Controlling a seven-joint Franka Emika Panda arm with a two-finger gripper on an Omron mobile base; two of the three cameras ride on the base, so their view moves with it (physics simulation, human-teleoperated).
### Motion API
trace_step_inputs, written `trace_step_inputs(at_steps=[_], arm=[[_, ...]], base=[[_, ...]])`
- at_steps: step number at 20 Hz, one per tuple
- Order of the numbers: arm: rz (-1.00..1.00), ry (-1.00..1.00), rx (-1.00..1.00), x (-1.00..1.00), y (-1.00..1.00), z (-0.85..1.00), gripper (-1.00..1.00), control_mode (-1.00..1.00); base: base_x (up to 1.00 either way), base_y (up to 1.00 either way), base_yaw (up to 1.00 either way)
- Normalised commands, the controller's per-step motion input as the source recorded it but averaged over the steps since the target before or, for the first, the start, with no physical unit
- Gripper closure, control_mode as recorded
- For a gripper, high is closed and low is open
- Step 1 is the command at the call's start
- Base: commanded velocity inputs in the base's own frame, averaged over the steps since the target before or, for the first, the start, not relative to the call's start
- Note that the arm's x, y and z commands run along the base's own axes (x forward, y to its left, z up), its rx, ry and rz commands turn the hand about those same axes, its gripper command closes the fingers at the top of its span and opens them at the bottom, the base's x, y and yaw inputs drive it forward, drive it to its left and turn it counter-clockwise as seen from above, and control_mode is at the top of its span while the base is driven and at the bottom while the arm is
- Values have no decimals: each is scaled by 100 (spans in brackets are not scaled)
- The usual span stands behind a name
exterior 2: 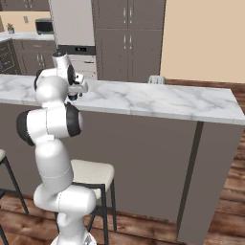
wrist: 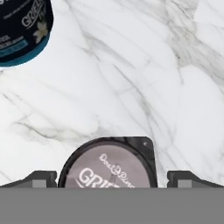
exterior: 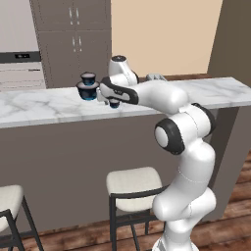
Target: Stack the yogurt containers by placing the smaller containers on top of the larger containers.
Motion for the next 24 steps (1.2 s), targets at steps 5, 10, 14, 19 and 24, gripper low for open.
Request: trace_step_inputs(at_steps=[5,10,14,19,24], arm=[[0,0,-1,0,0,0,100,-100],[0,0,-1,0,0,-6,100,-100],[0,0,0,0,0,-8,100,-100],[0,0,0,0,0,2,100,-100],[-2,0,1,0,0,38,100,-100]], base=[[0,0,0],[0,0,0],[0,0,0],[0,0,0],[0,0,0]])
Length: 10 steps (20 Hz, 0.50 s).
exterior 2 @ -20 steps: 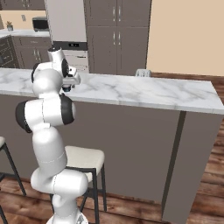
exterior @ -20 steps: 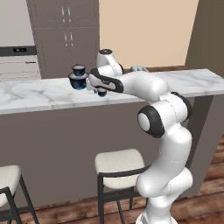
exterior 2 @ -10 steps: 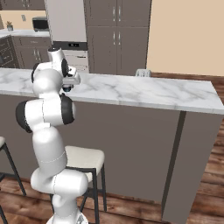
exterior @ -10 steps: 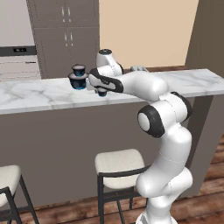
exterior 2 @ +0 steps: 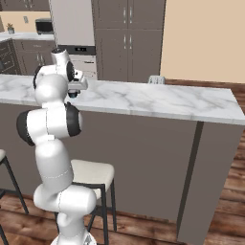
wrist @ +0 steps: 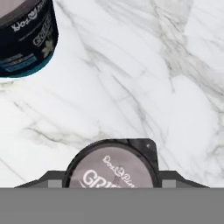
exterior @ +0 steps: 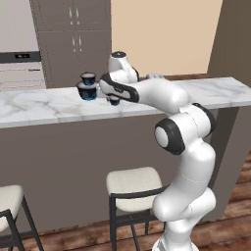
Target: Stack the yogurt containers by placing the smaller containers on top of the larger containers.
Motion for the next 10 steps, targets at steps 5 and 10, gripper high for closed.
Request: trace_step_inputs(at_steps=[5,10], arm=[[-4,0,5,-3,0,68,100,-100],[0,0,5,-5,0,68,100,-100]], base=[[0,0,0],[0,0,0]])
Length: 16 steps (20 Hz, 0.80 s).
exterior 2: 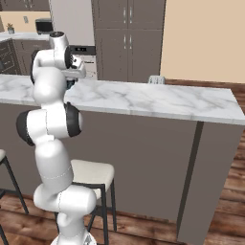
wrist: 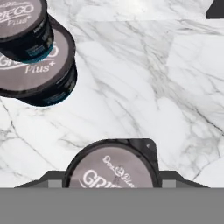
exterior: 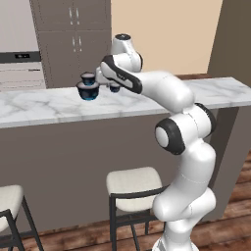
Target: Stack the yogurt containers by placing the smaller containers on top of the larger containers.
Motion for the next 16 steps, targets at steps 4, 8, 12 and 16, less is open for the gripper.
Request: trace_step_inputs(at_steps=[4,8,12,16], arm=[[0,0,4,-4,0,49,100,-100],[0,0,1,0,0,20,100,-100],[0,0,0,0,0,1,100,-100],[0,0,0,0,0,0,100,-100]], base=[[0,0,0],[0,0,0],[0,0,0],[0,0,0]])
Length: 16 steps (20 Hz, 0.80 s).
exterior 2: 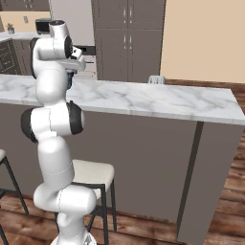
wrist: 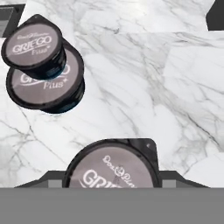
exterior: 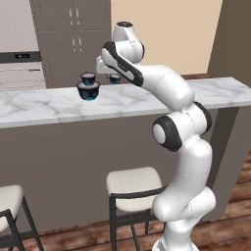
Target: Stack the yogurt containers by placing the smaller containers on top of the larger containers.
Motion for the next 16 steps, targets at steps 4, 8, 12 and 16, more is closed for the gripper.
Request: trace_step_inputs(at_steps=[4,8,12,16], arm=[[0,-1,1,0,2,3,100,-100],[0,-9,4,0,3,22,100,-100],[0,-11,5,0,0,27,100,-100],[0,-8,2,0,3,10,100,-100]], base=[[0,0,0],[0,0,0],[0,0,0],[0,0,0]])
